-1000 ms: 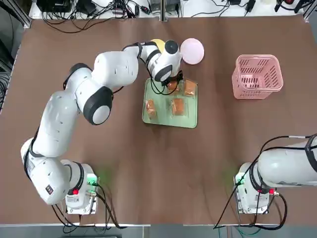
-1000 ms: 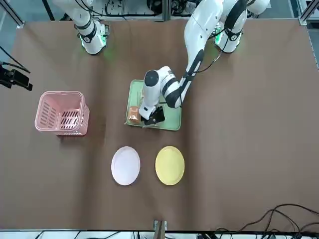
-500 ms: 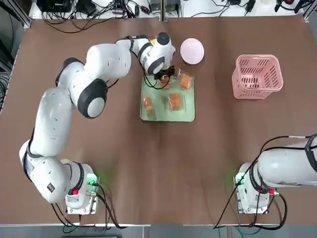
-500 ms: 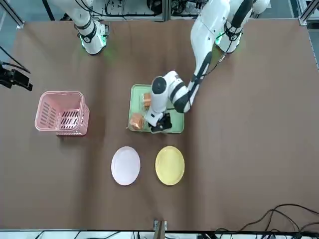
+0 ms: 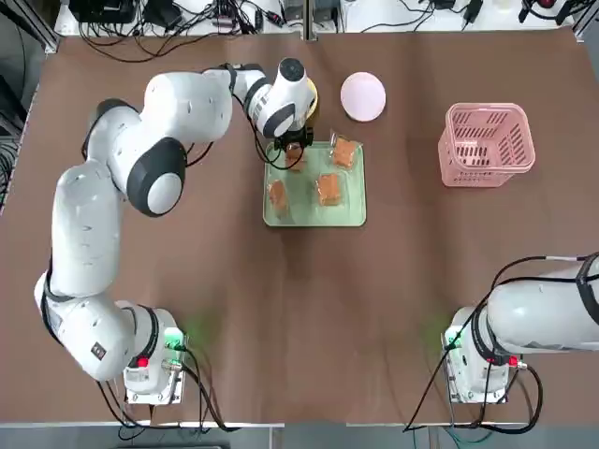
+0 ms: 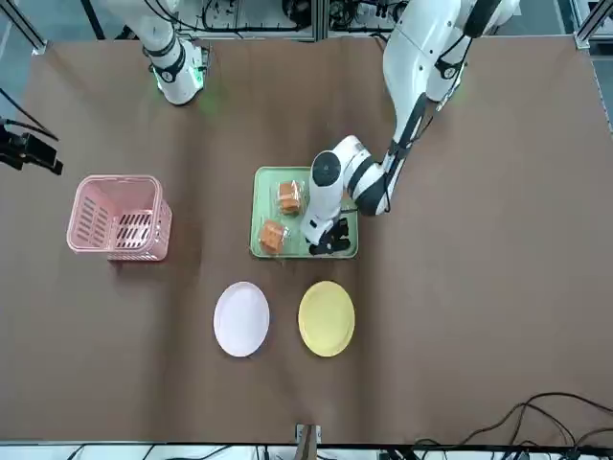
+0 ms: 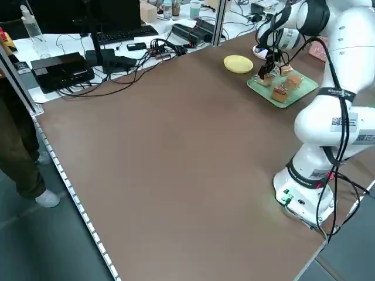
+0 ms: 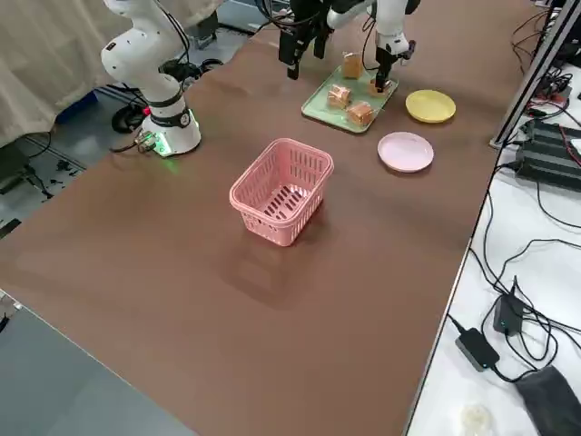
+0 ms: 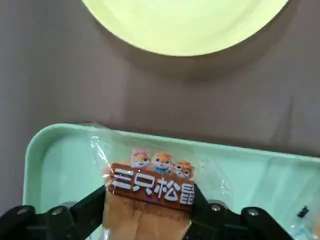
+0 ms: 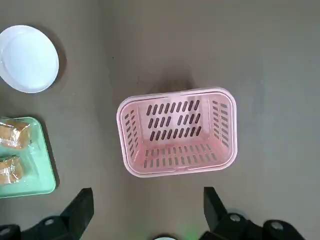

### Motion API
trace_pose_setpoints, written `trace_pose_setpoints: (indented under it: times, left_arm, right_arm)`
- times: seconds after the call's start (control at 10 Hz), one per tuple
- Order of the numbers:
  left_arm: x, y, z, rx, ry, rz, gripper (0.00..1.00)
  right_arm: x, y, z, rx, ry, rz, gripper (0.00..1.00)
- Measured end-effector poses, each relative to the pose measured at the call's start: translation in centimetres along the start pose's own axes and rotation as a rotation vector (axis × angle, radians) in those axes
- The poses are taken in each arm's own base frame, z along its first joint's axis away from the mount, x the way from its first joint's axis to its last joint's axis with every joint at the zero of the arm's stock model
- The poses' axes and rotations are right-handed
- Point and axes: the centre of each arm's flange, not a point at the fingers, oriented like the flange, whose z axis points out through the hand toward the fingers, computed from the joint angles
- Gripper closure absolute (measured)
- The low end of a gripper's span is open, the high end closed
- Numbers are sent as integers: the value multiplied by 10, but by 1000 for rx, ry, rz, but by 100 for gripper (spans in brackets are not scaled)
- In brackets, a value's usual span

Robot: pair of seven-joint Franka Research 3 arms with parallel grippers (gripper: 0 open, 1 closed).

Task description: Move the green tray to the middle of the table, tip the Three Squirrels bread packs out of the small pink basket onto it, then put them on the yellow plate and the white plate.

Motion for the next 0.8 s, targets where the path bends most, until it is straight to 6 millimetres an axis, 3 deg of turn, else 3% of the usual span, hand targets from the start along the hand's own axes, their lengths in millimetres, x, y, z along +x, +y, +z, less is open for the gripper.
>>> trace_pose_setpoints:
  times: [0.4,0.8]
  left_arm:
    - [-23,-28,-1,48,-30,32,33]
    - [-16,-46,-5,57,-33,9,33]
  right_arm:
    - [0,0,0,0,-1,0,3]
    - [0,0,0,0,-1,0,3]
